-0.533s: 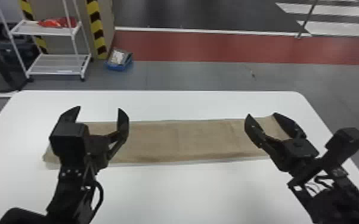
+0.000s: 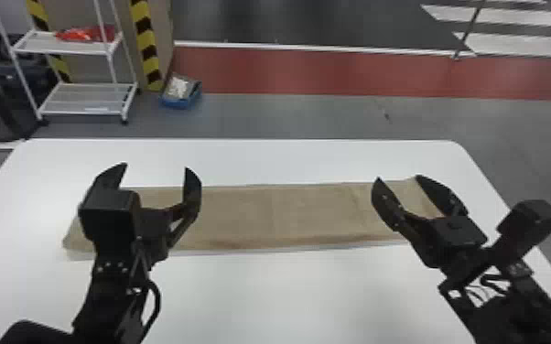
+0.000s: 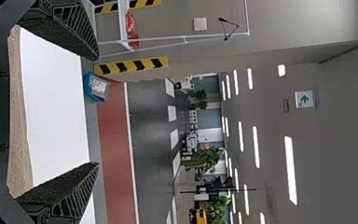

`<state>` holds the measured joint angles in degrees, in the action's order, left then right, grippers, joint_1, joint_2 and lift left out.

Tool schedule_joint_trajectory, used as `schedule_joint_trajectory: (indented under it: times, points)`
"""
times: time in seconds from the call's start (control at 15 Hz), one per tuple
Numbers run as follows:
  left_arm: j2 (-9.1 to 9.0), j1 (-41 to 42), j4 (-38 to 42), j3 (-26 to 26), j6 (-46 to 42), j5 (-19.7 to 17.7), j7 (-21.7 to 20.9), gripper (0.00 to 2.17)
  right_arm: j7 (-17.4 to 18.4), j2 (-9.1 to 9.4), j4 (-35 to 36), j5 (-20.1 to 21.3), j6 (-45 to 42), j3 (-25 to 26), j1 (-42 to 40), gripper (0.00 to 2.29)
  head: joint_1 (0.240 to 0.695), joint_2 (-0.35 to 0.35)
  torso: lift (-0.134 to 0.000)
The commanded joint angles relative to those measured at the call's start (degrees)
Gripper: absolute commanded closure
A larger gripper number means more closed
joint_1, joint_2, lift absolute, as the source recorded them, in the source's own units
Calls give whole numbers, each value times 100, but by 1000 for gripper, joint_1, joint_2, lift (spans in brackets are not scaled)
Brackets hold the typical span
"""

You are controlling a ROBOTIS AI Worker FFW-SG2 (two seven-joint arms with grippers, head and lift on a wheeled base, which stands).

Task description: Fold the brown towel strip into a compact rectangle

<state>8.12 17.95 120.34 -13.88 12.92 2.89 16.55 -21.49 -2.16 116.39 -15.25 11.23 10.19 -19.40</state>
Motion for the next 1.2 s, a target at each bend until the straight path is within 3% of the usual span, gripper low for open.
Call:
schedule_joint_trajectory:
  times: [0.0, 0.67, 0.73, 0.8, 0.87, 1.0, 1.13]
  points:
    - [-12, 59, 157, -27, 76, 80, 6, 83, 5, 5, 50, -48, 139, -17, 42, 130, 695, -78, -123]
    - [-65, -55, 122, -18, 638, 27, 15, 87, 5, -259, -336, -224, 174, -8, 393, 144, 695, -84, -123]
    - [-65, -55, 113, 0, 638, 9, 15, 87, -83, -268, -398, -162, 209, -8, 472, 390, 695, -83, -123]
    - [-56, -90, 69, 17, 638, 1, 6, 83, -514, -312, -547, -145, 420, -8, 622, 1416, 695, -81, -123]
    - [-56, -152, -37, 44, 603, -52, -29, 83, -681, -312, -662, -153, 719, -61, 753, 2169, 695, -74, -123]
    - [-65, -248, -256, 96, 585, -131, -64, 87, -1112, -320, -1154, -30, 596, -307, 1008, 2192, 695, -51, -123]
    - [-56, -248, -371, 211, 480, -237, -82, 87, -1200, -320, -1690, 154, 51, -641, 1193, 2192, 695, -13, -123]
